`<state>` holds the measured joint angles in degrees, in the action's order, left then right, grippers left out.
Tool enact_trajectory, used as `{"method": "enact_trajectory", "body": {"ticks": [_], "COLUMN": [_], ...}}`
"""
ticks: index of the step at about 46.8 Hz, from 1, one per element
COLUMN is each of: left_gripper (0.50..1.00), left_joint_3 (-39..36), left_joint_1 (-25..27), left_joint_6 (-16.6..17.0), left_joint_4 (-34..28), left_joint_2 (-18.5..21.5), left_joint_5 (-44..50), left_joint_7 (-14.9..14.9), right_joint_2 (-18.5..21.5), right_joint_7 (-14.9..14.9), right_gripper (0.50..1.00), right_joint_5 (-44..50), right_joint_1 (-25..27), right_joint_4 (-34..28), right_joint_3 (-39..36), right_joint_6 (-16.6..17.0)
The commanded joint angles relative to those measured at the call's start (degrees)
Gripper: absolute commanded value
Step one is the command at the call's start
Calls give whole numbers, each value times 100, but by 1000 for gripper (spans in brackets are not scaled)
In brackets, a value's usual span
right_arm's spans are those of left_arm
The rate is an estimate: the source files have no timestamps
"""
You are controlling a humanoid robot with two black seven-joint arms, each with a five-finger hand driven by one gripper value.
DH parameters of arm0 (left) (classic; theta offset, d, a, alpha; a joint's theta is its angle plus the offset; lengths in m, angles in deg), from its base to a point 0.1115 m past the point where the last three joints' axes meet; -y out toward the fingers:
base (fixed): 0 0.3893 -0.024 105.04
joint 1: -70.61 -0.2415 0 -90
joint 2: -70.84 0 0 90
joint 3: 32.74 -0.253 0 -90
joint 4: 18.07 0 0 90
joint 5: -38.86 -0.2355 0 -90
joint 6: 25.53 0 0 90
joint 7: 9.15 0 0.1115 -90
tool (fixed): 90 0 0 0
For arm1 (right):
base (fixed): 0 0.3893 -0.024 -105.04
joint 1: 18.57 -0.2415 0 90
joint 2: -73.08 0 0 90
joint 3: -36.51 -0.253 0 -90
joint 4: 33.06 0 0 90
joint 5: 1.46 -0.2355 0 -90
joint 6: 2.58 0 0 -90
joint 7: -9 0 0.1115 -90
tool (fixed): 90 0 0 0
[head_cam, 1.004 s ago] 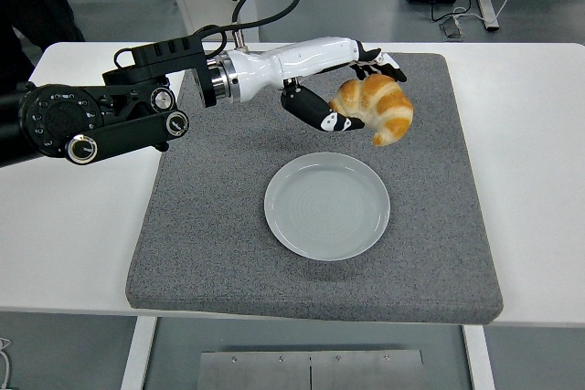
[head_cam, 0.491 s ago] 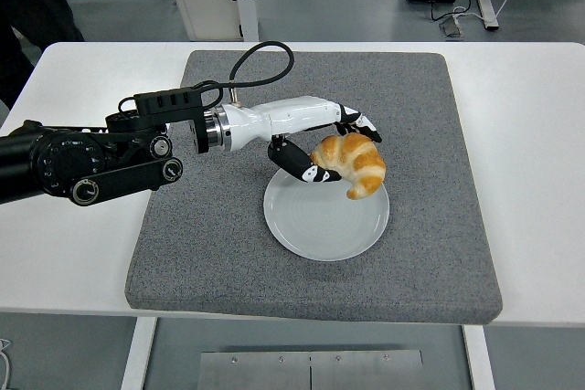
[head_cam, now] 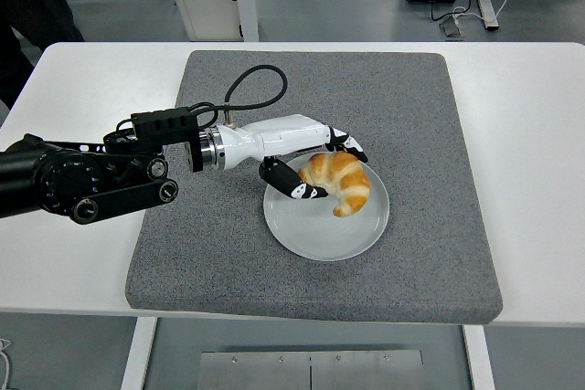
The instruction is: Place the bread on the plate
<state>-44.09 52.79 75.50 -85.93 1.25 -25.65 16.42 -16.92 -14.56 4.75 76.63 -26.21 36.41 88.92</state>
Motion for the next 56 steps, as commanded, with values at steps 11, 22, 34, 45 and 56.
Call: {"method": "enact_trajectory", "body": {"ticks": [11,22,34,45,56], "left_gripper": [727,730,733,743,746], "left_joint_3": [-148,-183,-350,-367,-367], "left_joint_1": [-125,-213,-240,-310,-327], "left_joint_6": [145,303,391,452,461], "left_joint_4": [89,194,379,449,458], "left_joint_2": [-46,-64,-73,-152,-178], "left_joint_5": [-114,-123,-123,-123,-123], "left_joint_7": [0,-8,-8,-8,-8], "right_joint_2": [0,0,0,0,0], "right_joint_7": [0,0,0,0,0], "right_gripper": [1000,1000,1000,1000,1000], "right_joint_5": [3,-6,3,3,3], "right_joint_1": [-2,-2,-2,-2,-2], "right_joint_4": [0,0,0,0,0], "right_joint_3": [1,1,1,1,1], "right_joint_6": [0,0,0,0,0]}}
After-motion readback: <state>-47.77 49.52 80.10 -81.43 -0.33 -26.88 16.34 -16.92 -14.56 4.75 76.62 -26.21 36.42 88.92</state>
